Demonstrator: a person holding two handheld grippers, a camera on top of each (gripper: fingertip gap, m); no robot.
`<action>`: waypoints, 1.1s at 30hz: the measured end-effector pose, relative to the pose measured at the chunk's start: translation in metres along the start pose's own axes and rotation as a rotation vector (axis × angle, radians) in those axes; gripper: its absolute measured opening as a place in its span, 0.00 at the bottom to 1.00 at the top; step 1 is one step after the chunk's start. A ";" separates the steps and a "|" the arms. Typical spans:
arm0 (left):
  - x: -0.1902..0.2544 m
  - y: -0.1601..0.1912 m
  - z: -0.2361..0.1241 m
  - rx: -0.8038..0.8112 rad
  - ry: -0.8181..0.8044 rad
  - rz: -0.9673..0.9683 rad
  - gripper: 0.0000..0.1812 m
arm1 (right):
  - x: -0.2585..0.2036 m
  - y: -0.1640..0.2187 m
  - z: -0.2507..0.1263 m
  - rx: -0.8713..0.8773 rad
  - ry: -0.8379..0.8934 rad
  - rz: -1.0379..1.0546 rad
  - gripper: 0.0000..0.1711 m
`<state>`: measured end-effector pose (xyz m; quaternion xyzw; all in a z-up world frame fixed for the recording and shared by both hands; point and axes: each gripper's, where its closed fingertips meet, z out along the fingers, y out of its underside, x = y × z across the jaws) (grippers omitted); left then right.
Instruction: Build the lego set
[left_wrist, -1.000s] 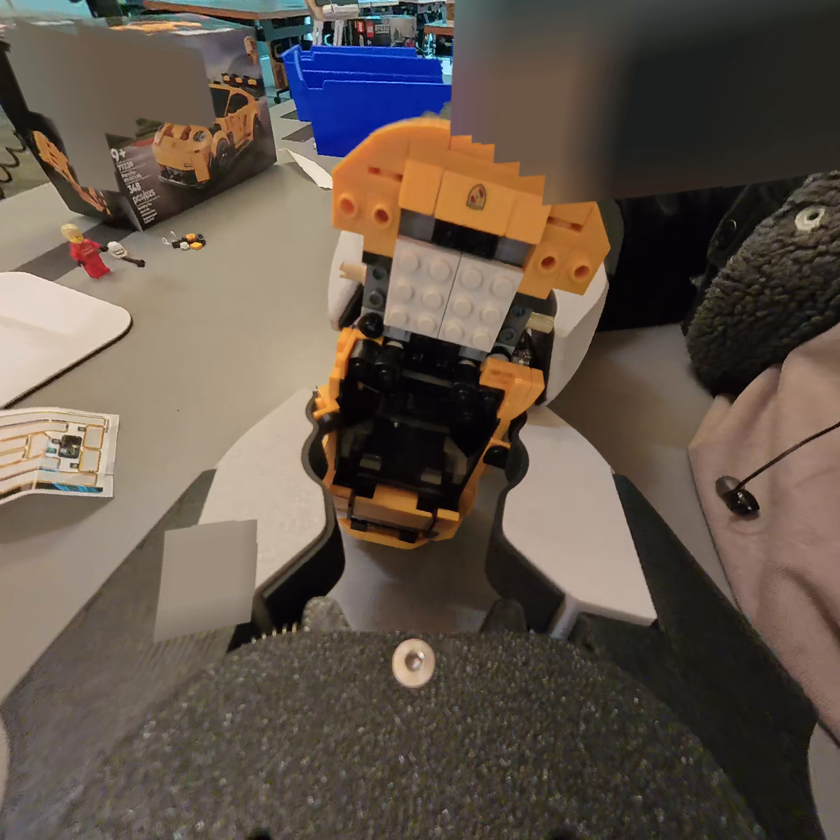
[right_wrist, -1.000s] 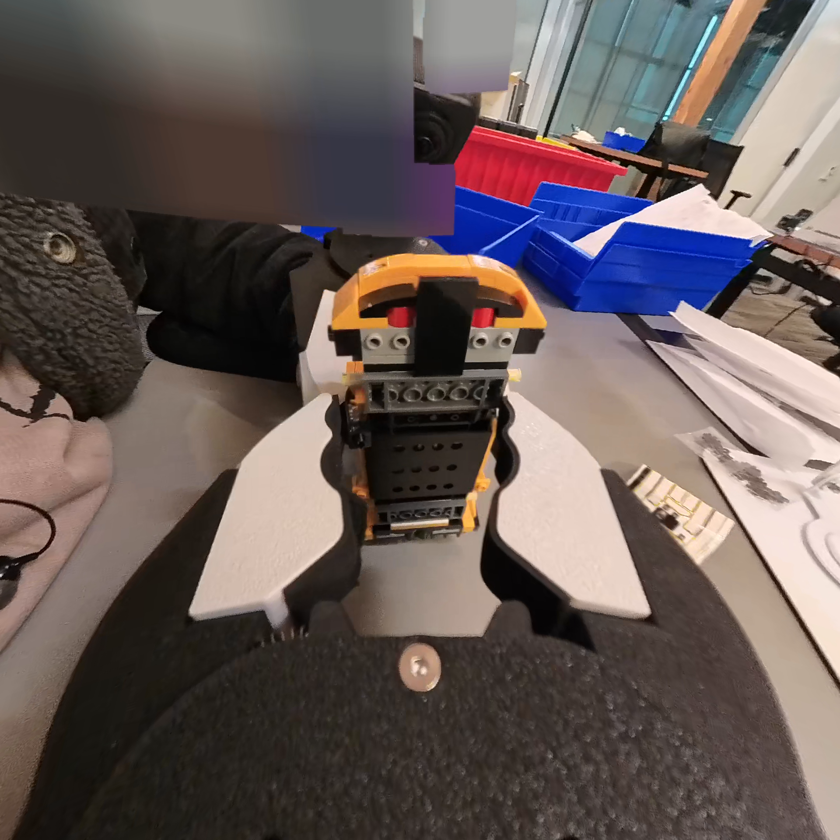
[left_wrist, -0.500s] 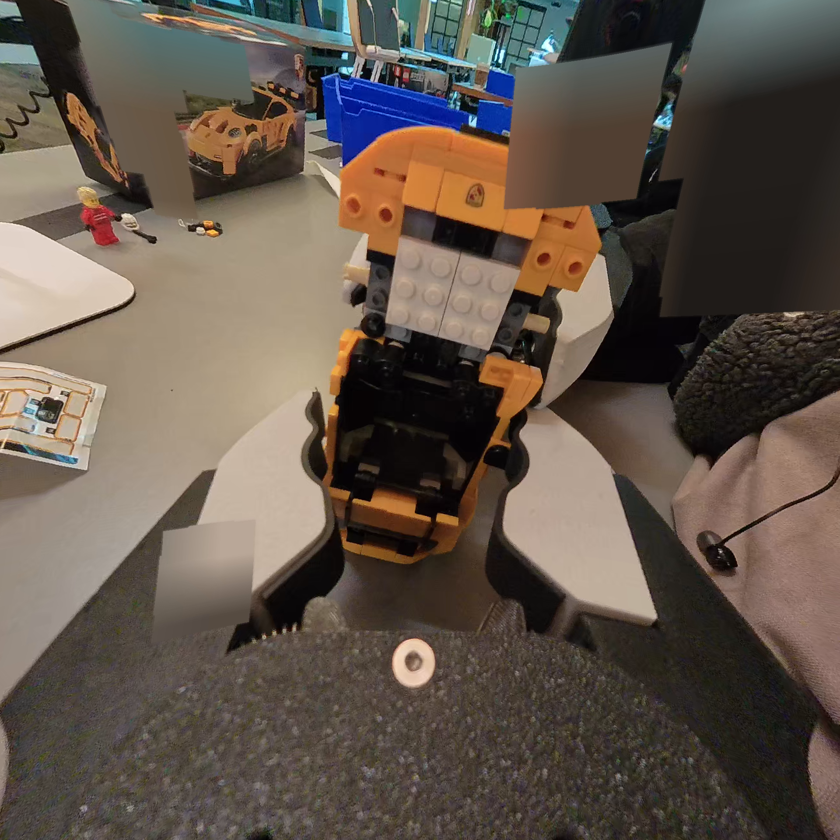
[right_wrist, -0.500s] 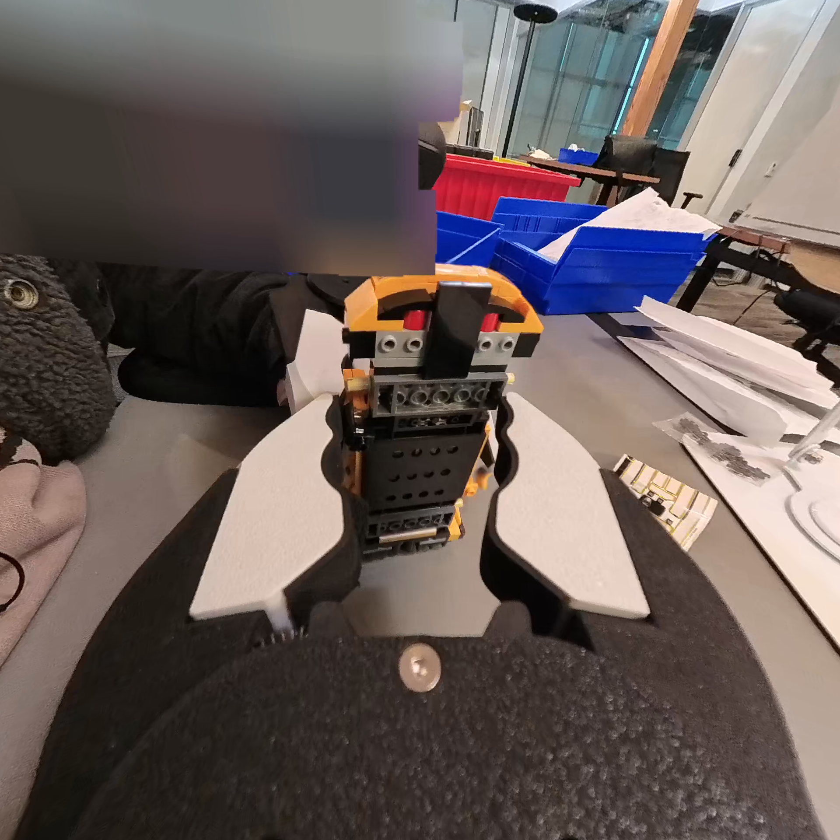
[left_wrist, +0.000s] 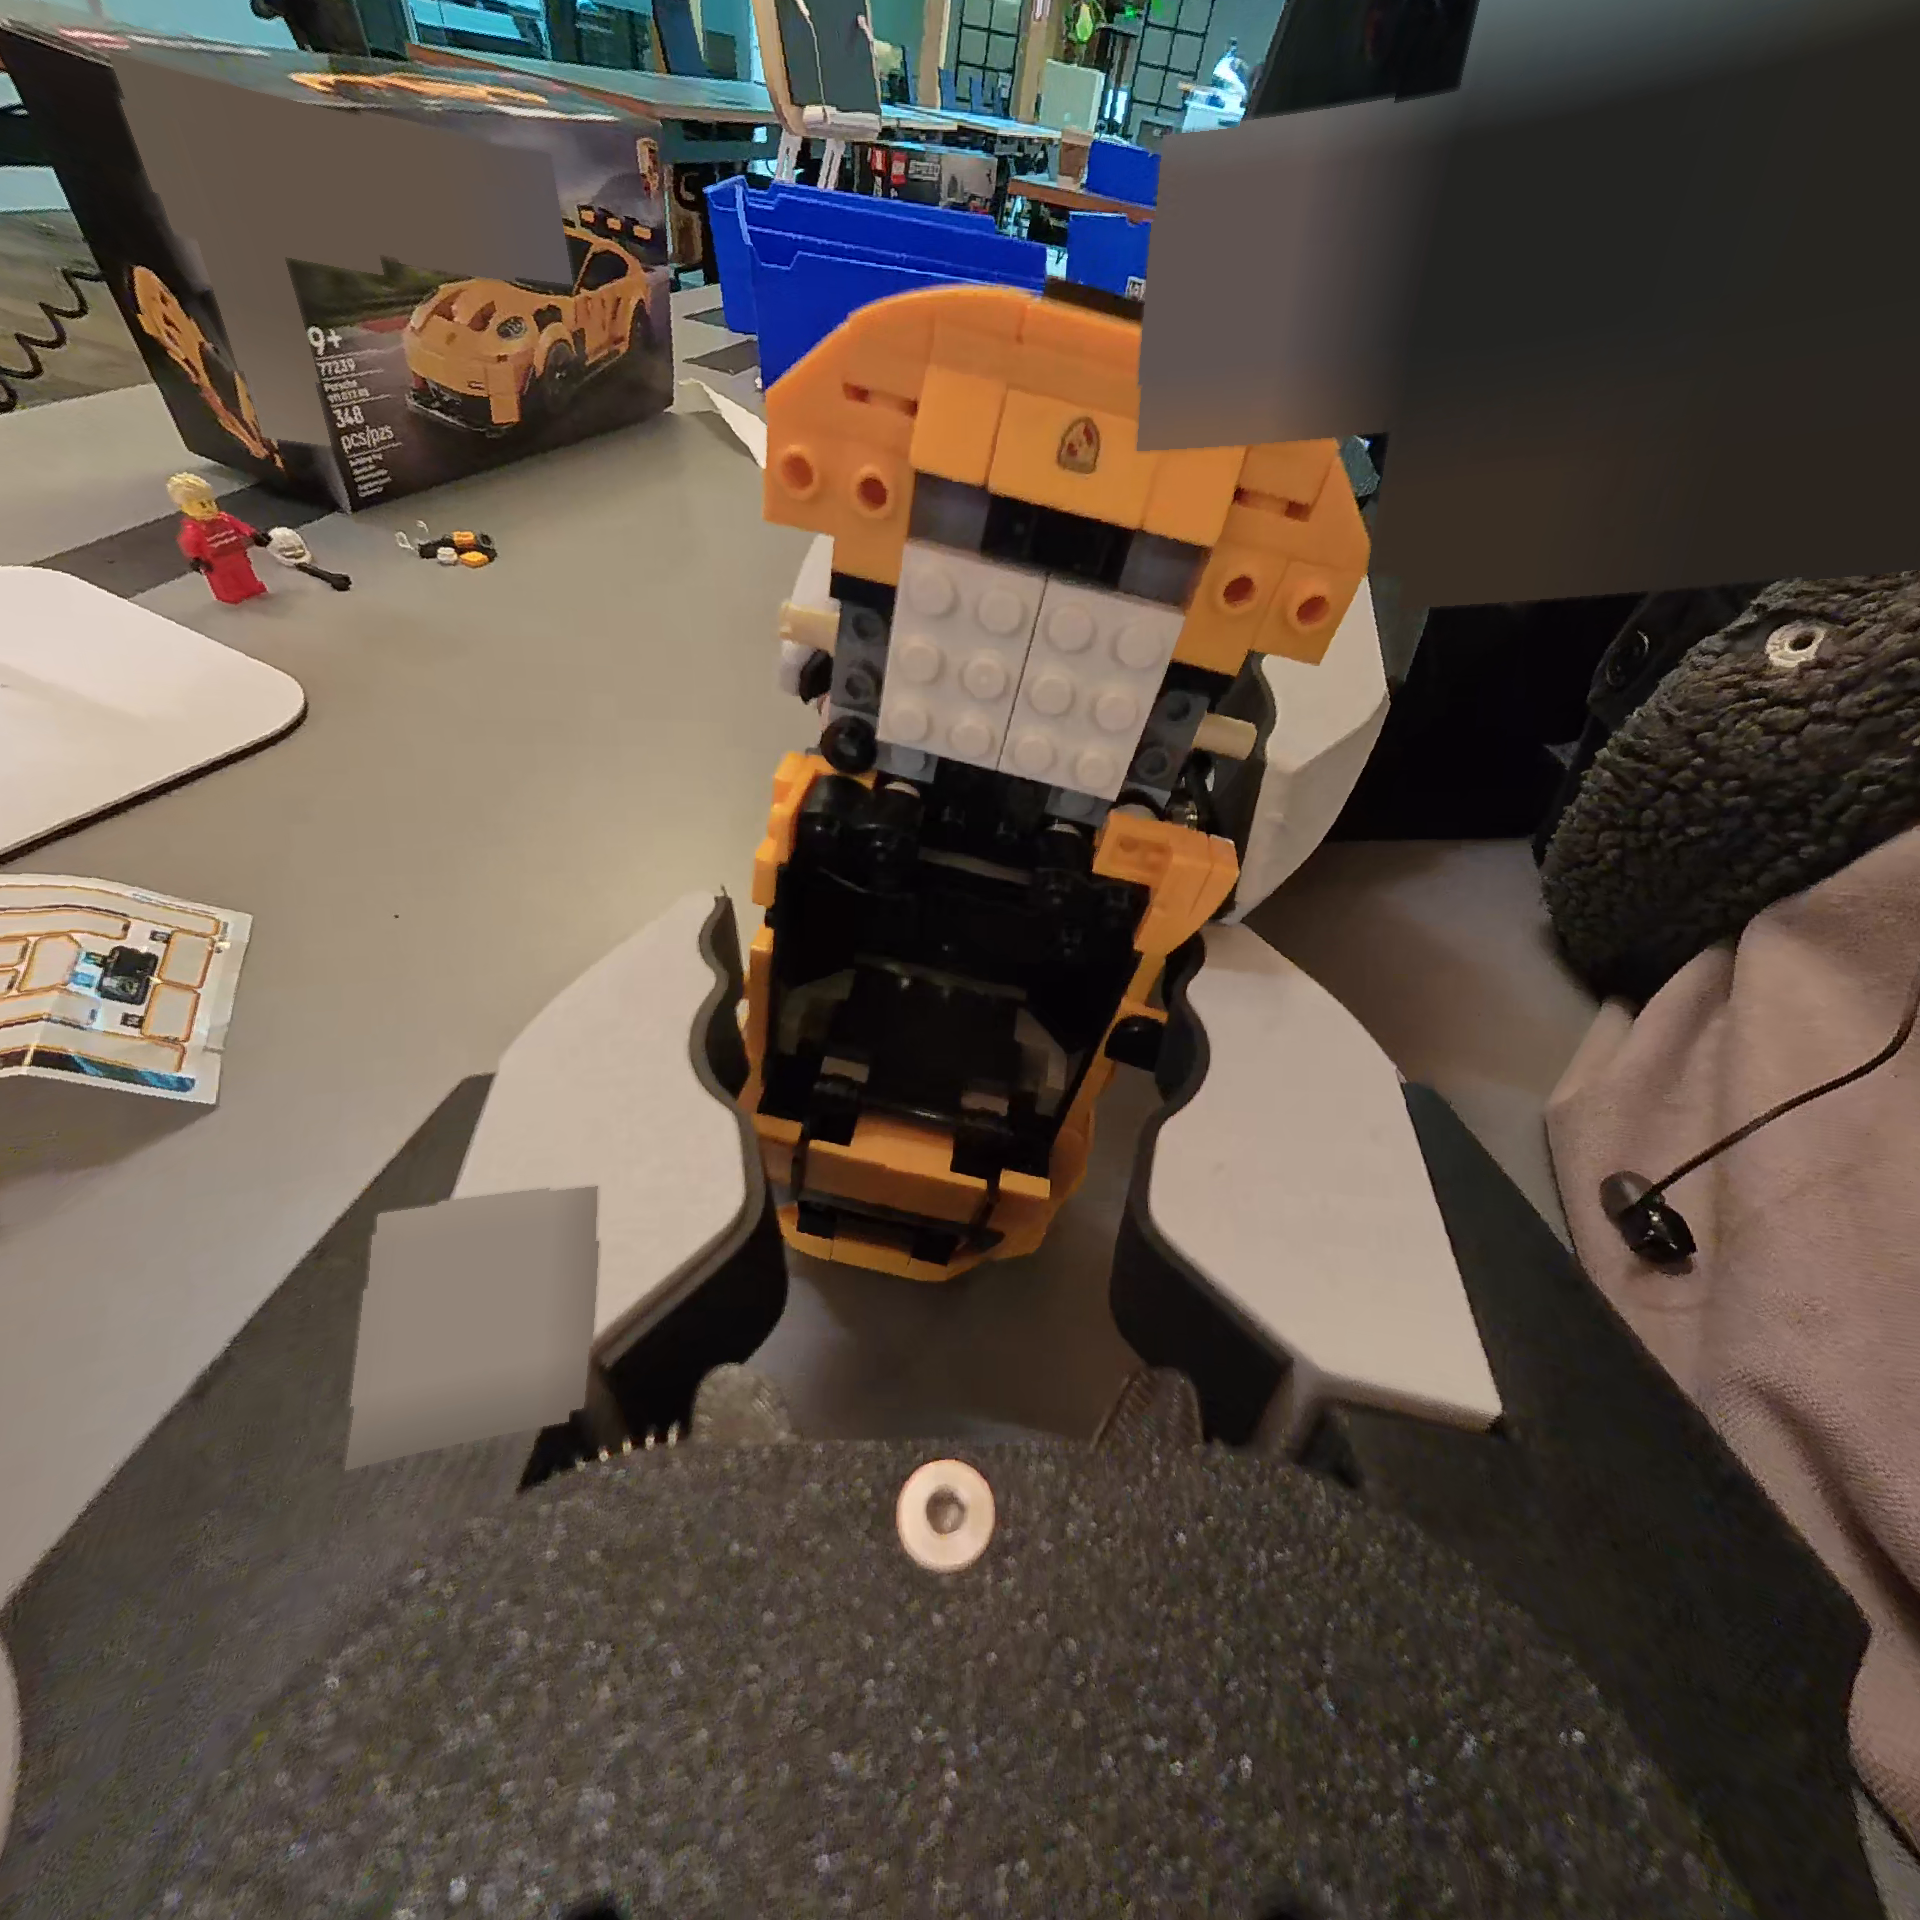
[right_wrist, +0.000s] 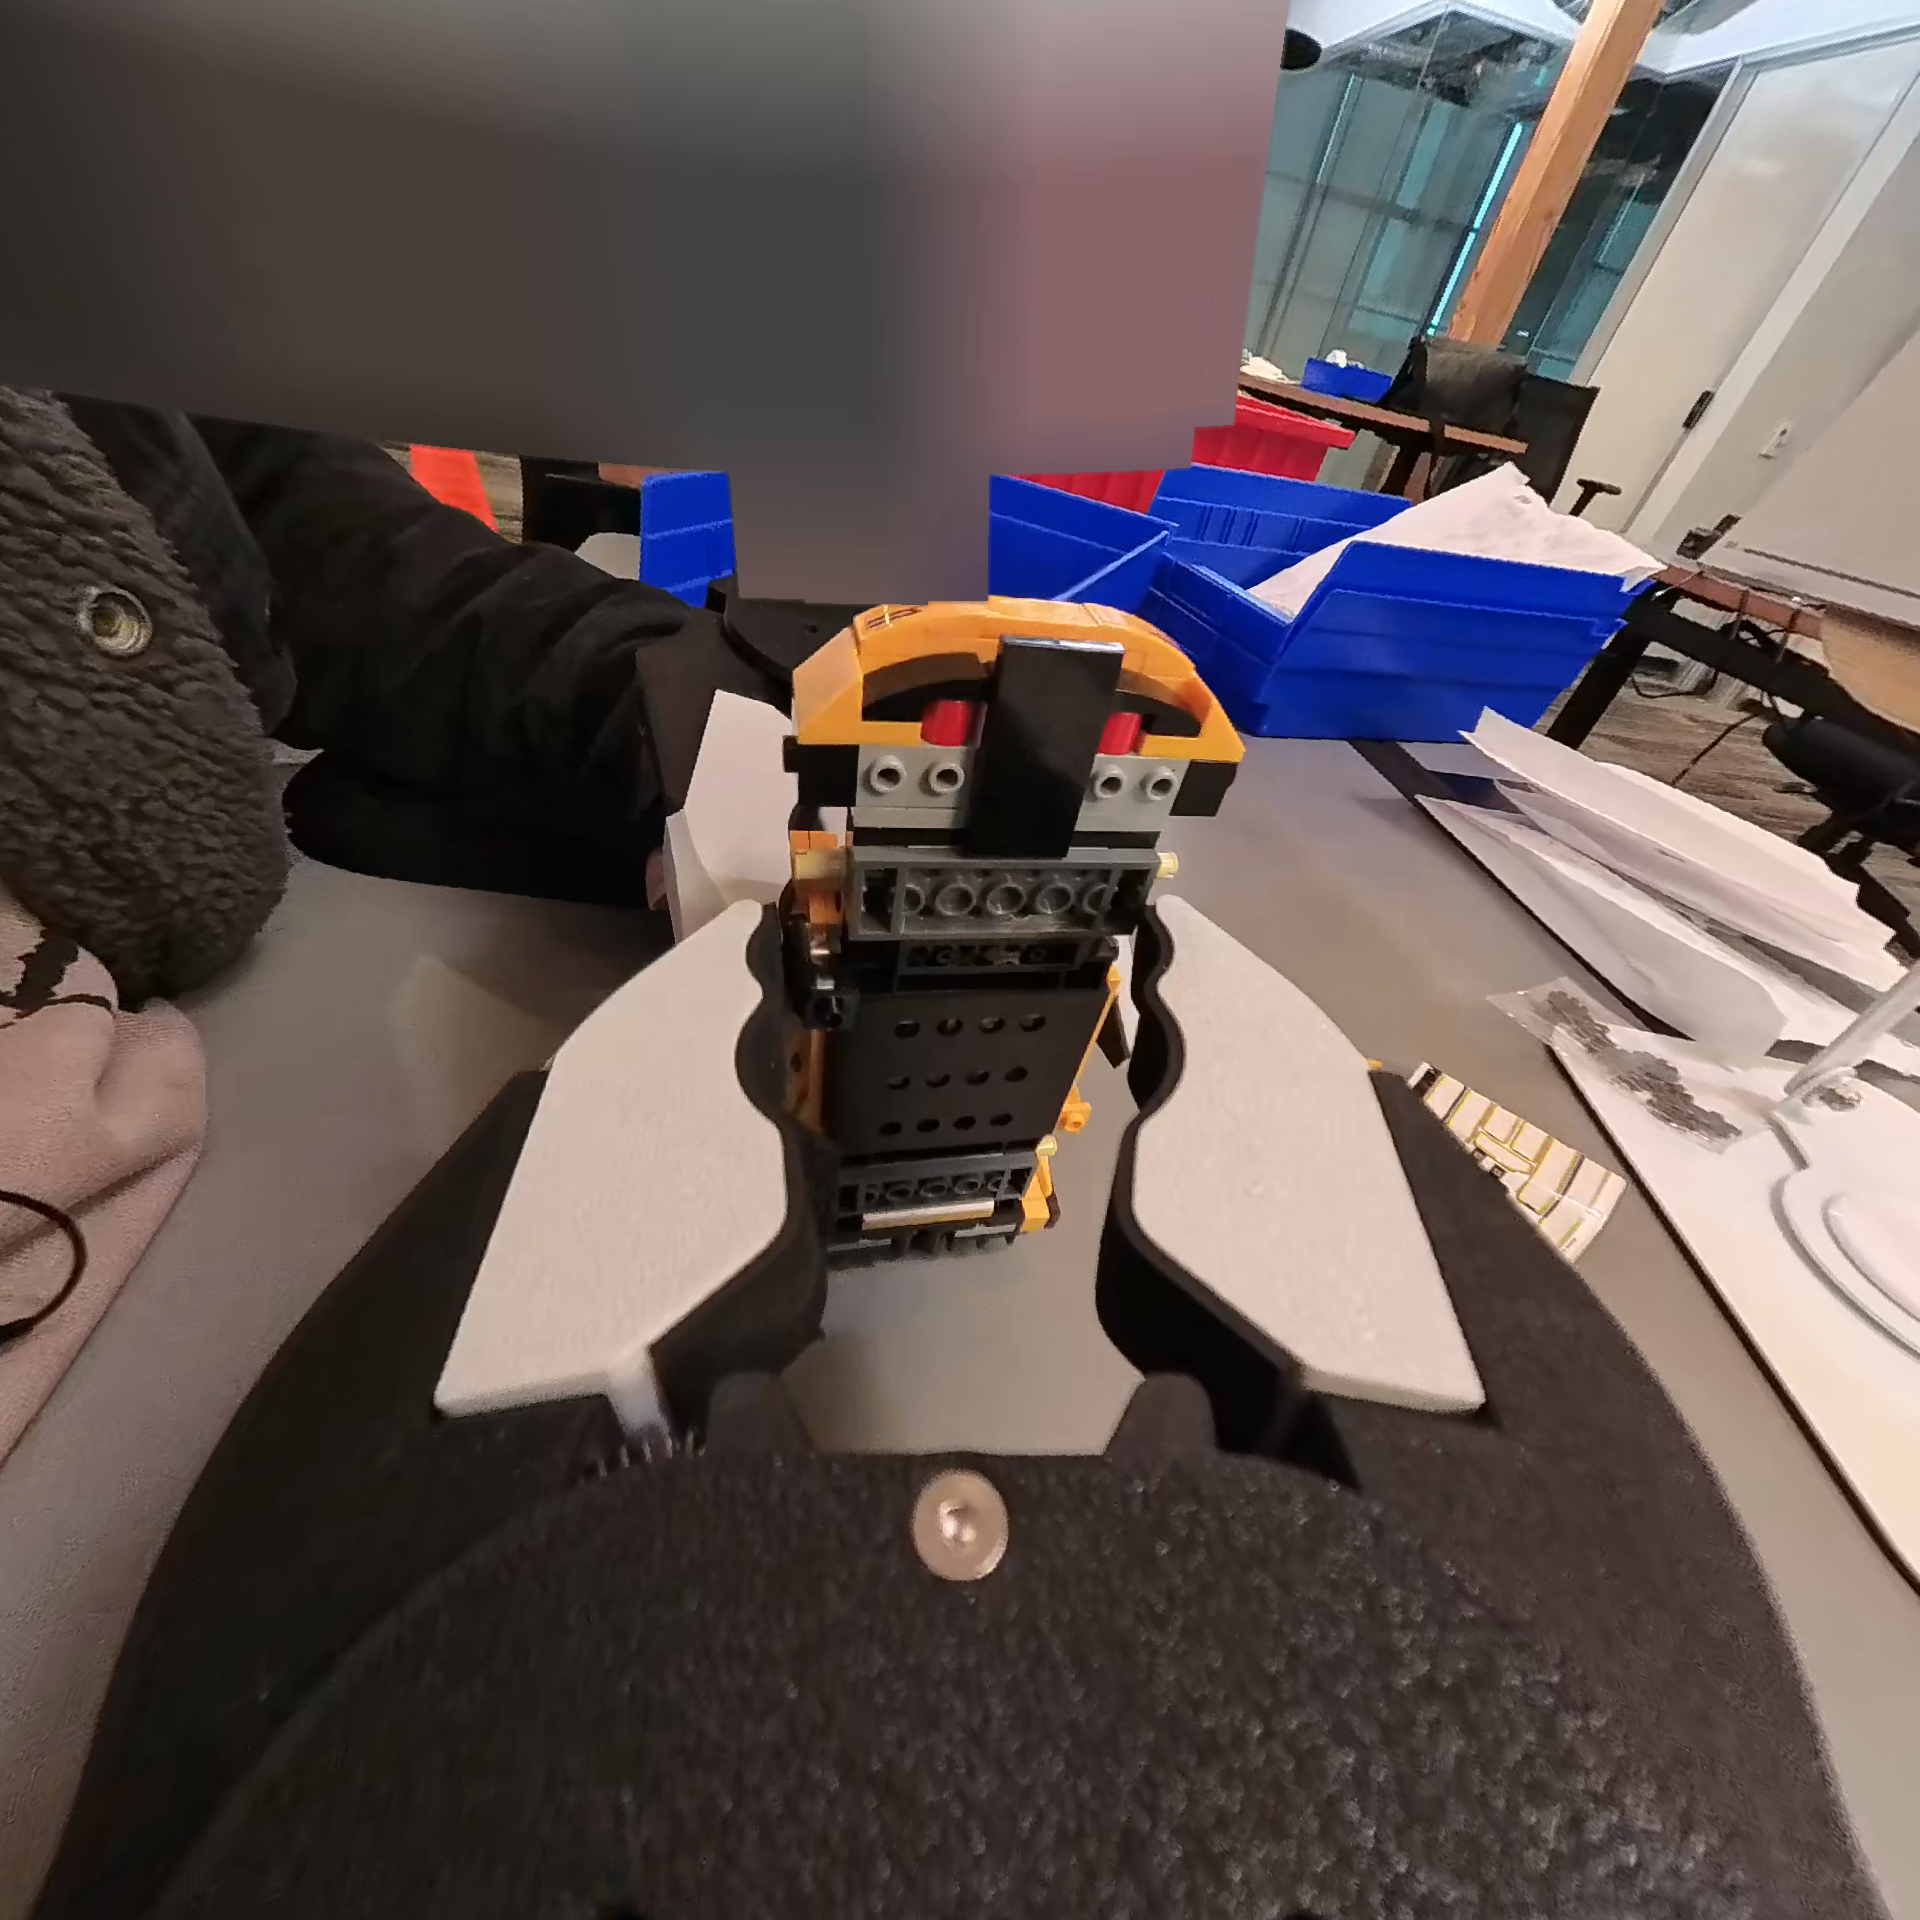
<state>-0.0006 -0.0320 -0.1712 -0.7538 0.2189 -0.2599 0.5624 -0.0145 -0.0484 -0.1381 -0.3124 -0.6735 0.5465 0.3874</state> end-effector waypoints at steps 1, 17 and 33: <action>0.000 0.000 0.000 -0.005 -0.003 0.008 0.43 | -0.001 0.000 0.000 -0.003 -0.004 -0.005 0.38; -0.007 0.010 -0.006 -0.317 -0.152 0.258 0.42 | -0.002 0.022 -0.023 -0.170 -0.082 0.043 0.31; -0.003 0.029 0.011 -0.837 -0.004 0.614 0.41 | -0.036 0.017 -0.069 -0.308 -0.407 0.509 0.42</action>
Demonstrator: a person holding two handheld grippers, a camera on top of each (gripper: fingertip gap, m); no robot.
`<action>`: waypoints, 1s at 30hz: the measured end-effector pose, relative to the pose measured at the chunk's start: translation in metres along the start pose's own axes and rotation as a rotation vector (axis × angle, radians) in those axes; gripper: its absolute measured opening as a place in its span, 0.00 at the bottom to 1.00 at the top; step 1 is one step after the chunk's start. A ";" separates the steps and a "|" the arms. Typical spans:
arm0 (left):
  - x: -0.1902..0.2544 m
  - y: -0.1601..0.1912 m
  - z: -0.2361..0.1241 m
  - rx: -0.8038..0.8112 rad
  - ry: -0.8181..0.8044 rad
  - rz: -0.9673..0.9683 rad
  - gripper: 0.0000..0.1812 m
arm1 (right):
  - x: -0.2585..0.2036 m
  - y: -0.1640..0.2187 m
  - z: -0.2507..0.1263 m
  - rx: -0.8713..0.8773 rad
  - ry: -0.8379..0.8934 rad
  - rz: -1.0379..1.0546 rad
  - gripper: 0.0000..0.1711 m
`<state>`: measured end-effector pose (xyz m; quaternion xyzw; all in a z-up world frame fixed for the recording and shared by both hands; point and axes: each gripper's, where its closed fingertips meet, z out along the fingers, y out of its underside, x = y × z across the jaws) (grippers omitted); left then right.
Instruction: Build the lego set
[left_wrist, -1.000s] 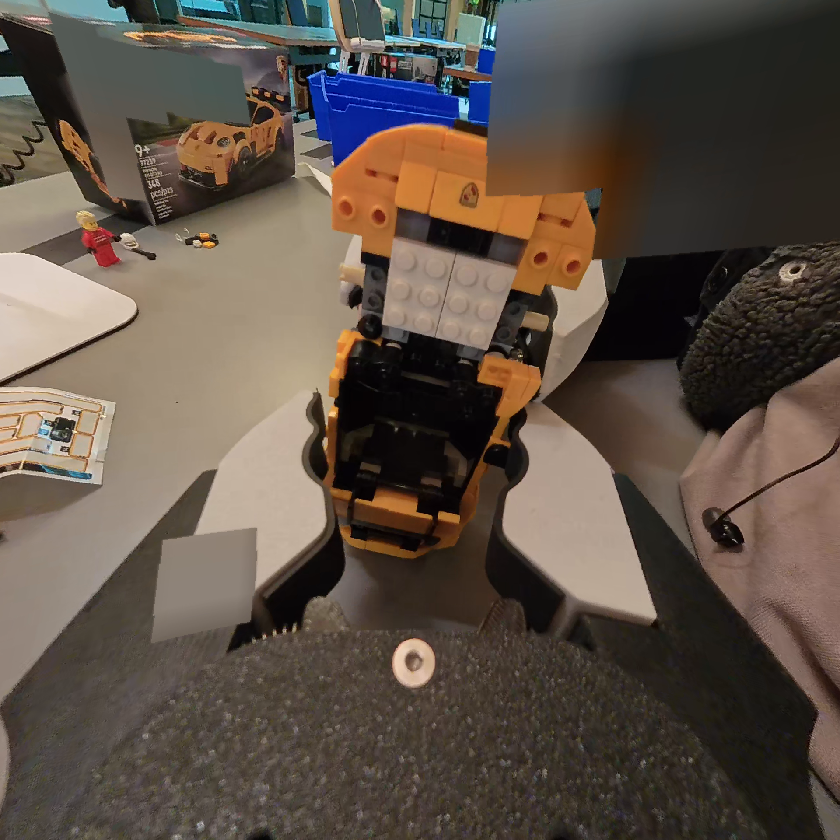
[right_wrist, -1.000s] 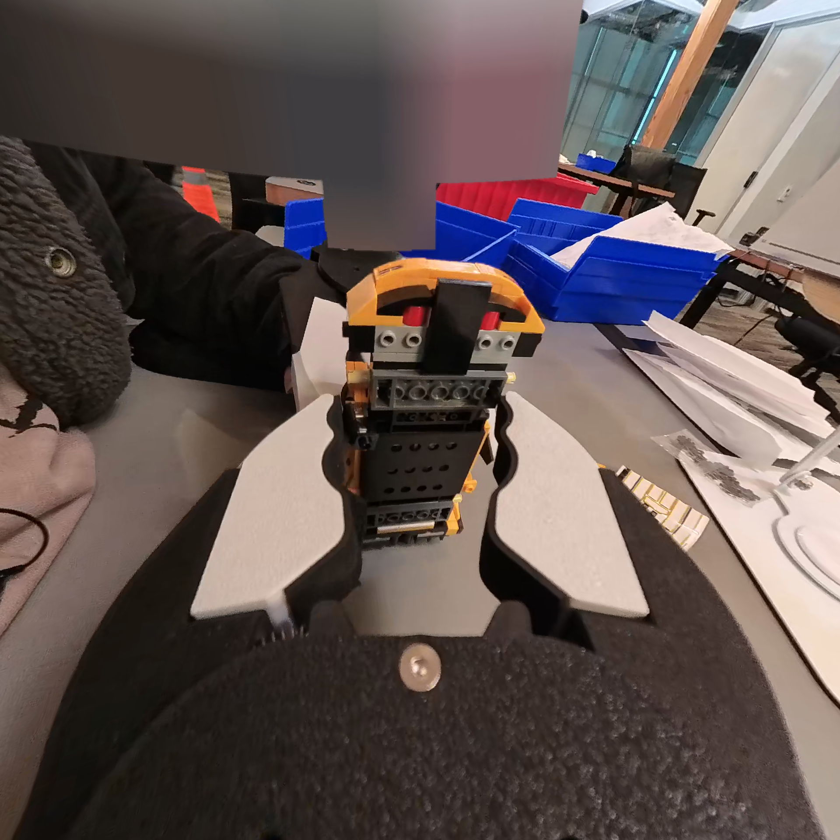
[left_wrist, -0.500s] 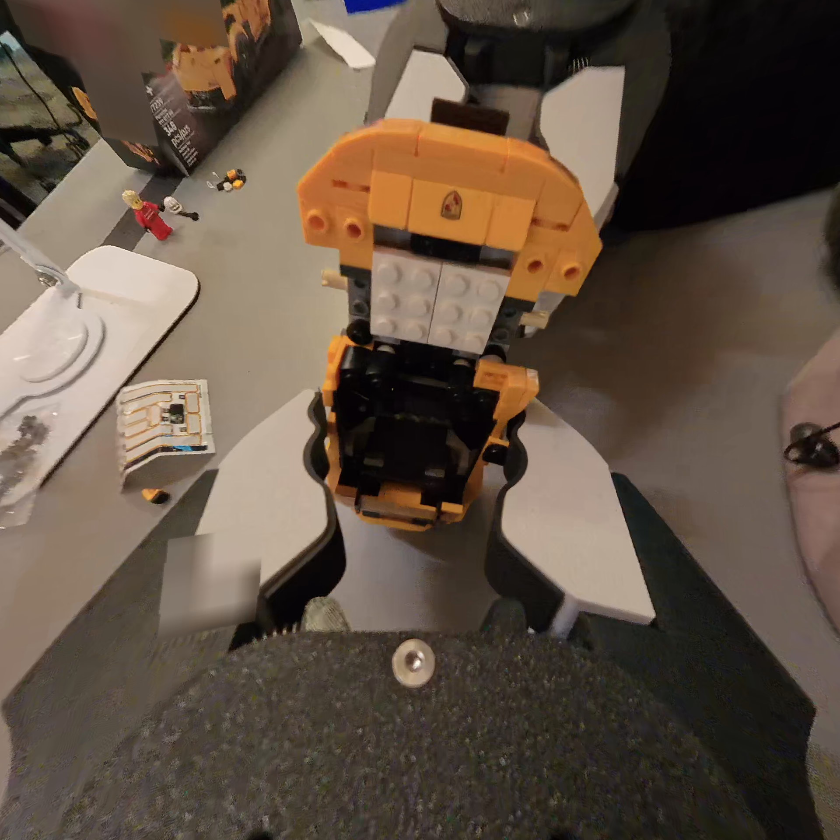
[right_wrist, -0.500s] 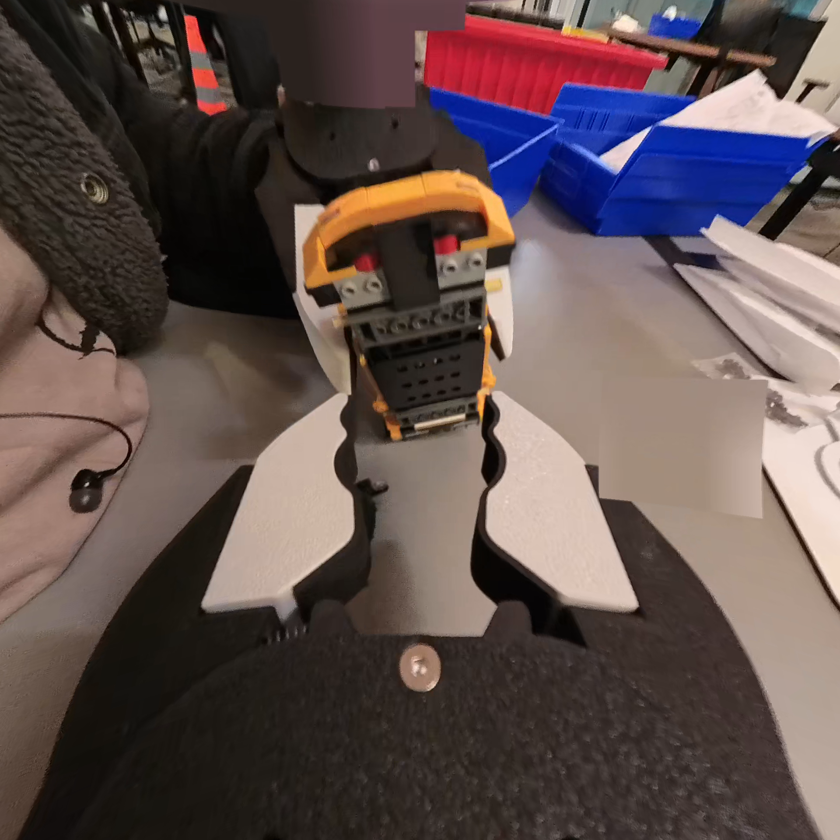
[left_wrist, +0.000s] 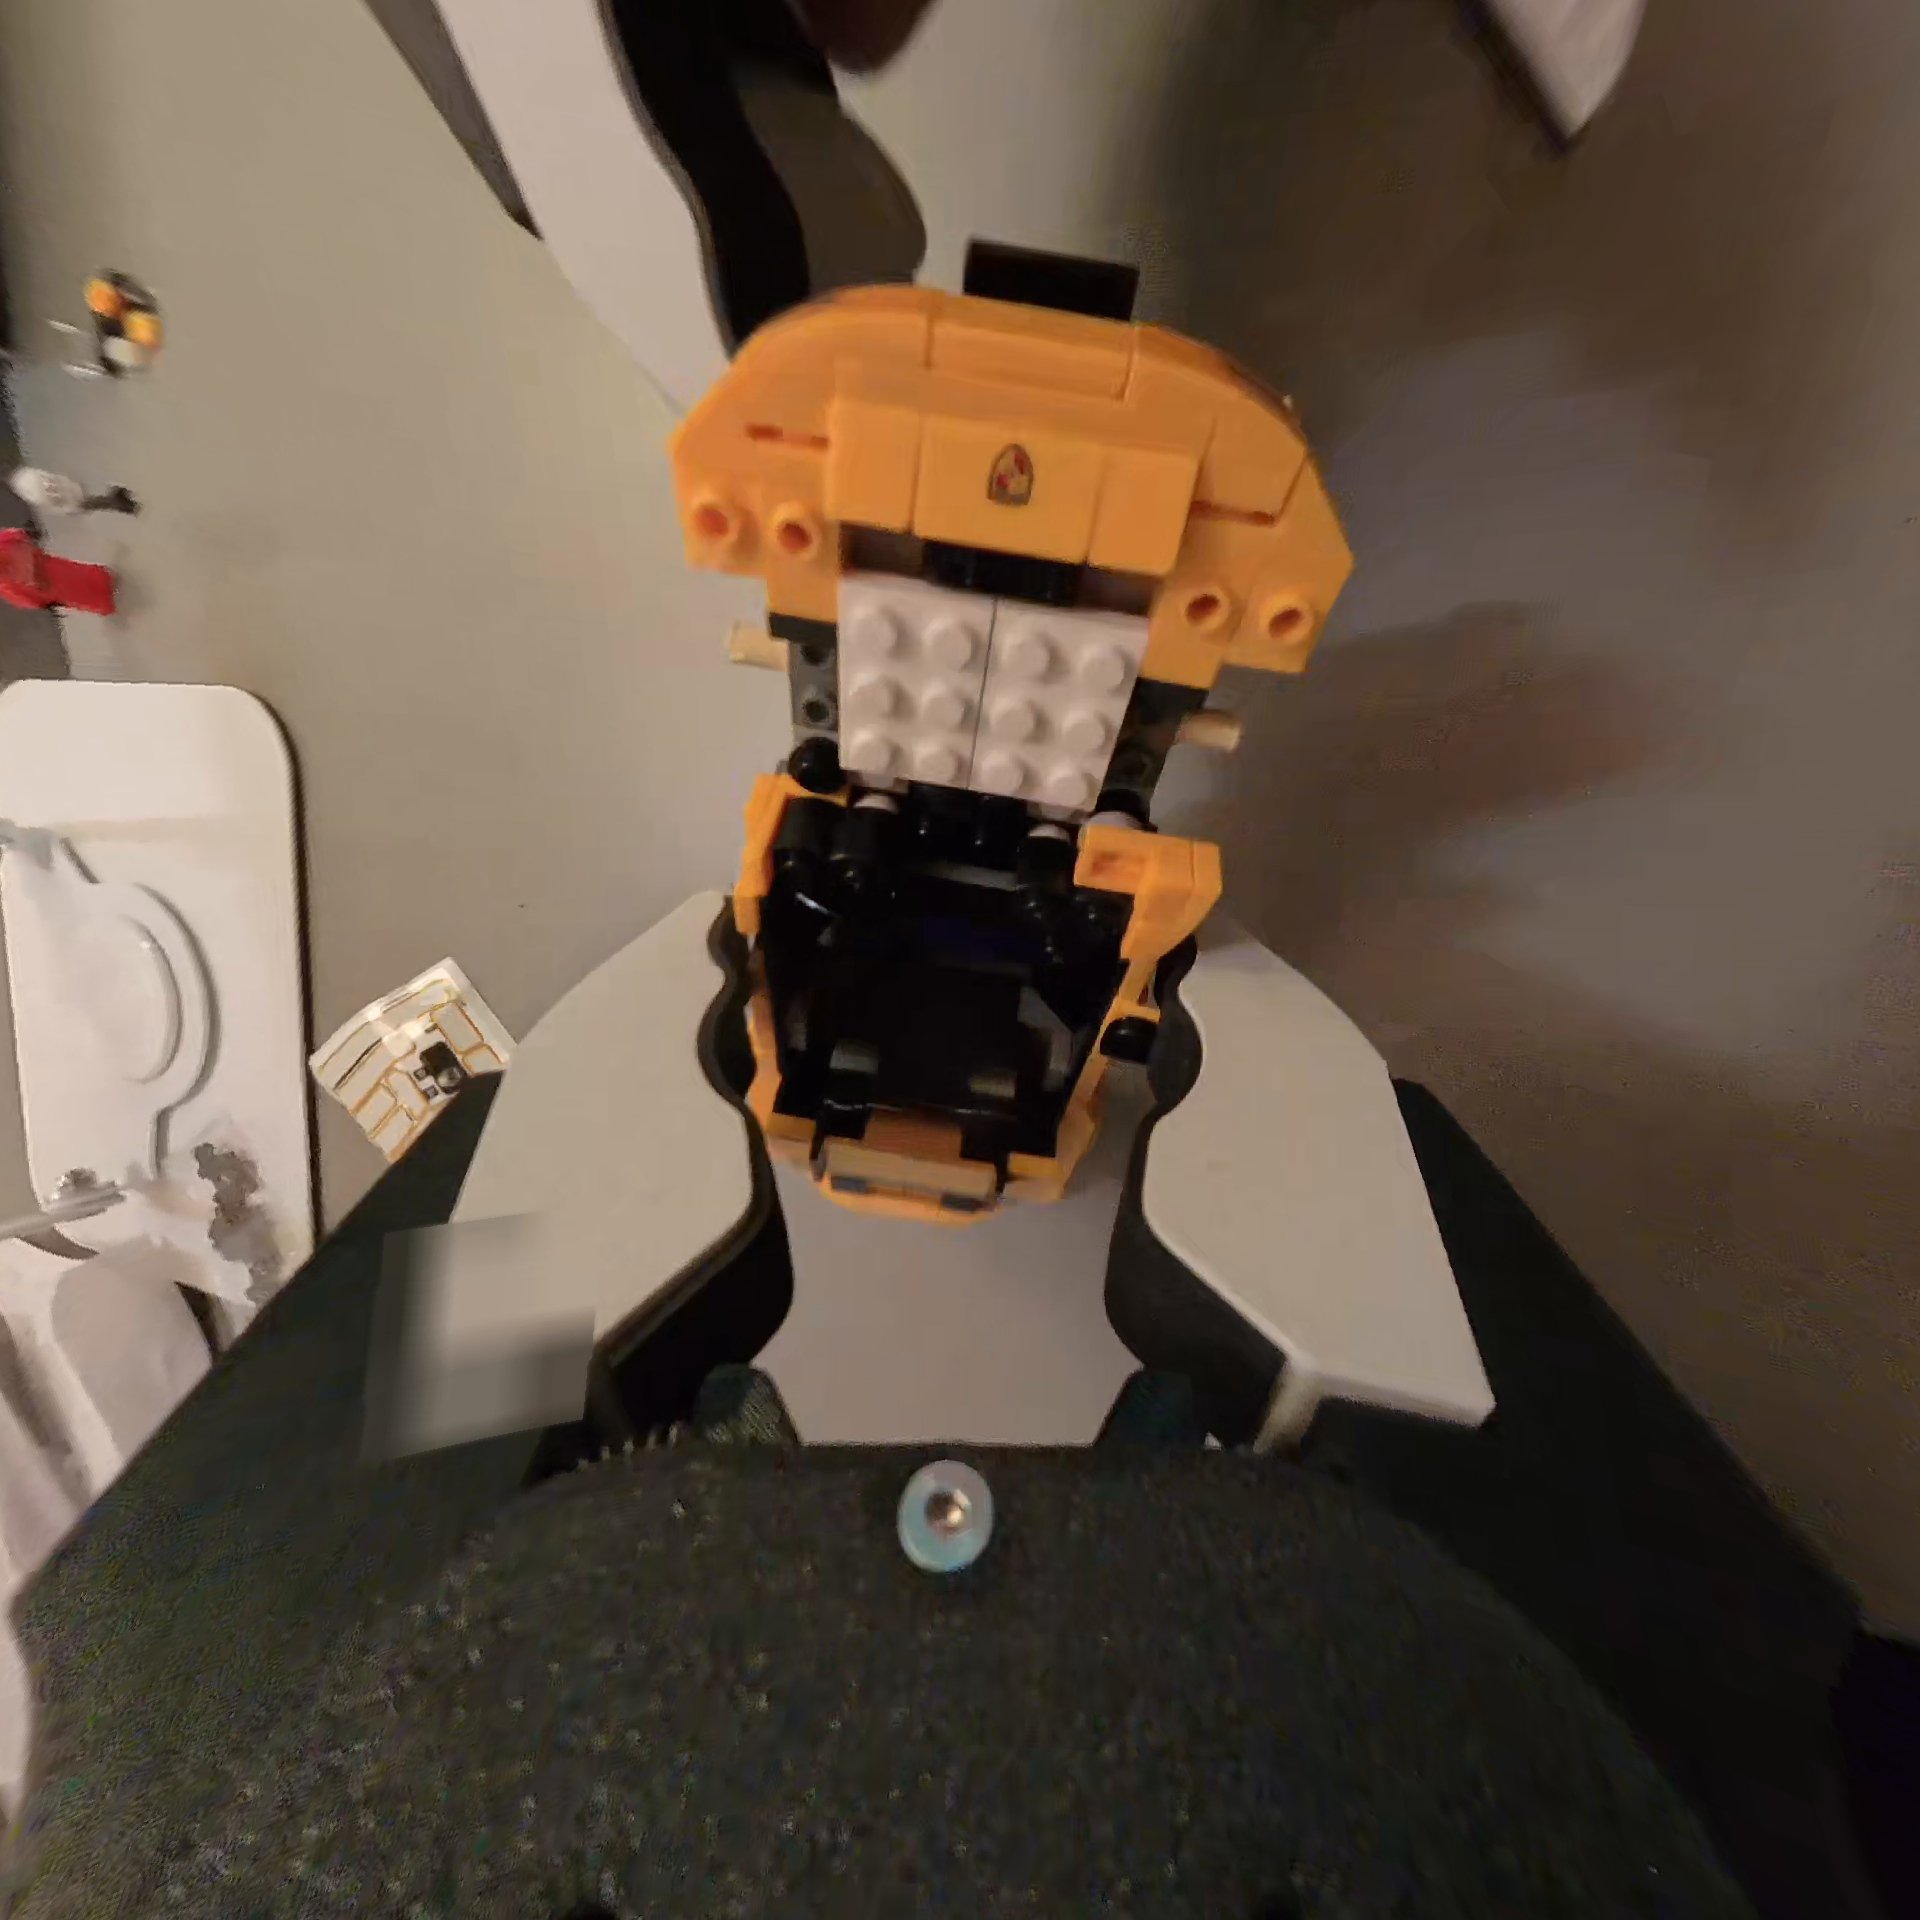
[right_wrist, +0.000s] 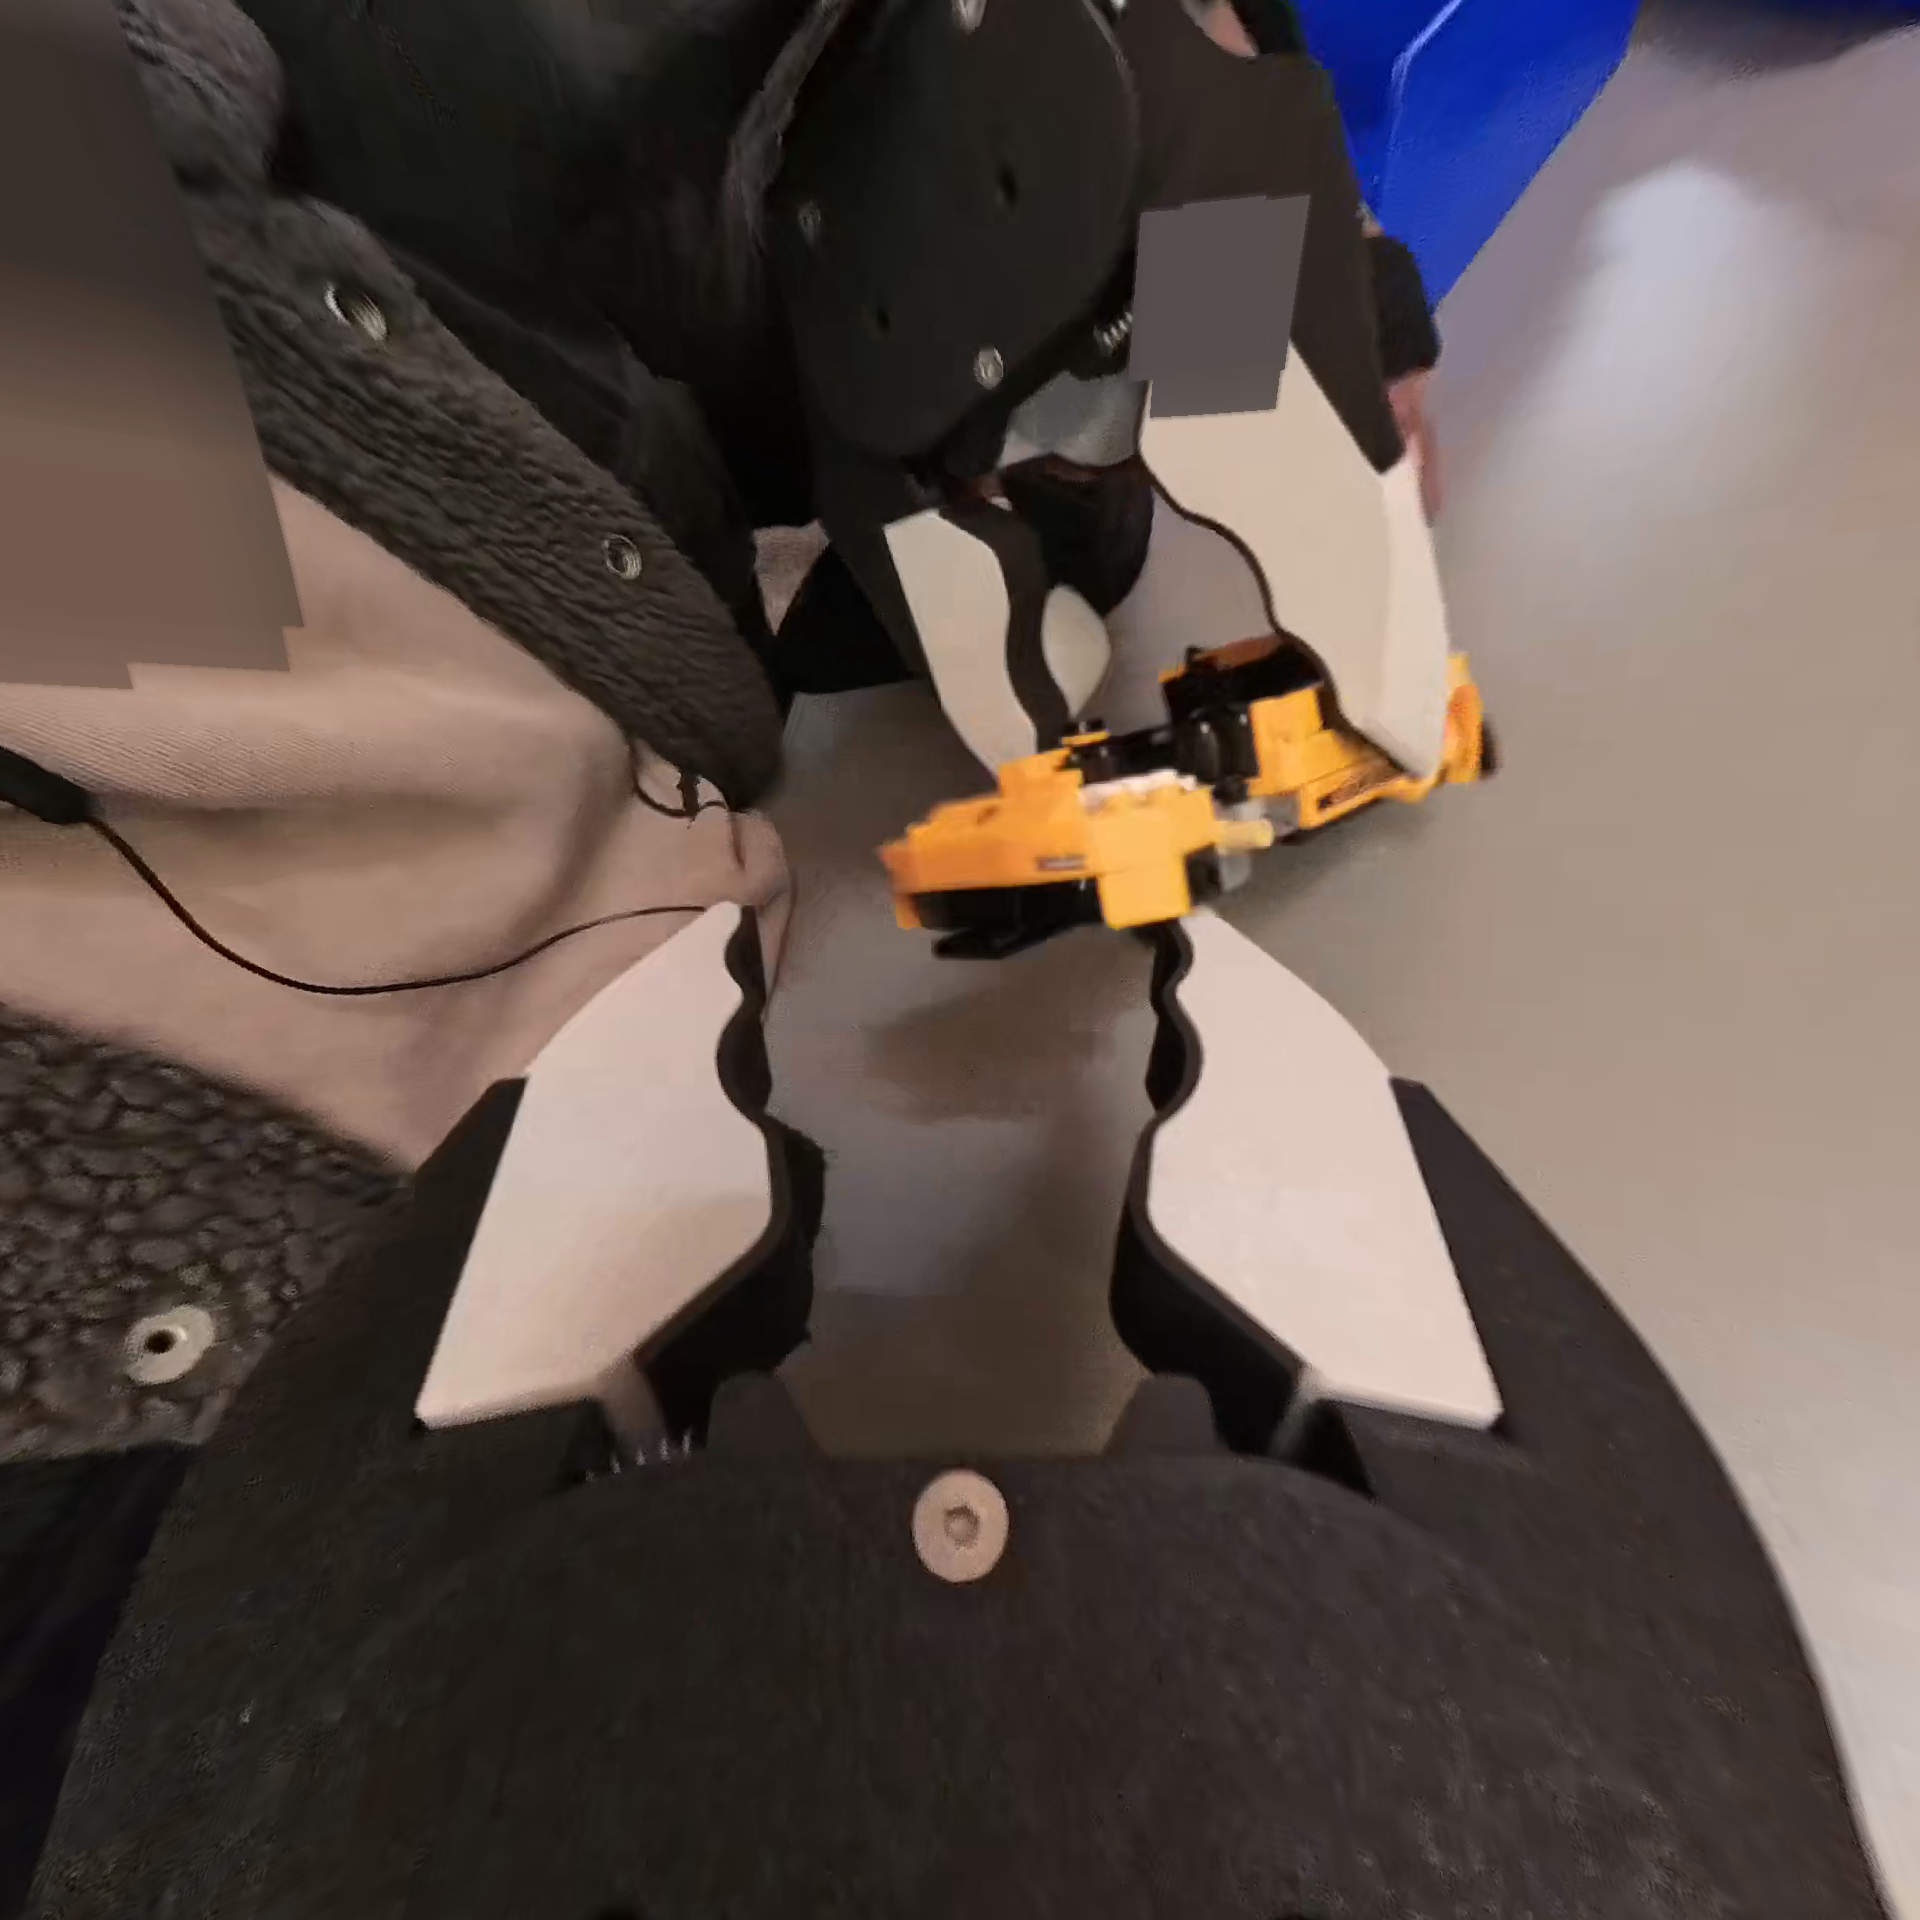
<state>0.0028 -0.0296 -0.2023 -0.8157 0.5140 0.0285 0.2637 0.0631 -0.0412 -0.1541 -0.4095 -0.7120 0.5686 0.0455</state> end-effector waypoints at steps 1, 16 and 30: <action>-0.001 0.002 0.005 -0.049 -0.001 0.031 0.41 | 0.003 0.008 0.001 -0.035 0.018 0.037 0.44; 0.001 0.010 0.000 0.218 0.107 -0.099 0.46 | 0.035 0.060 0.009 -0.159 0.096 0.313 0.36; -0.012 0.048 0.014 0.205 0.023 -0.164 0.40 | 0.030 0.087 0.007 -0.531 0.237 0.081 0.35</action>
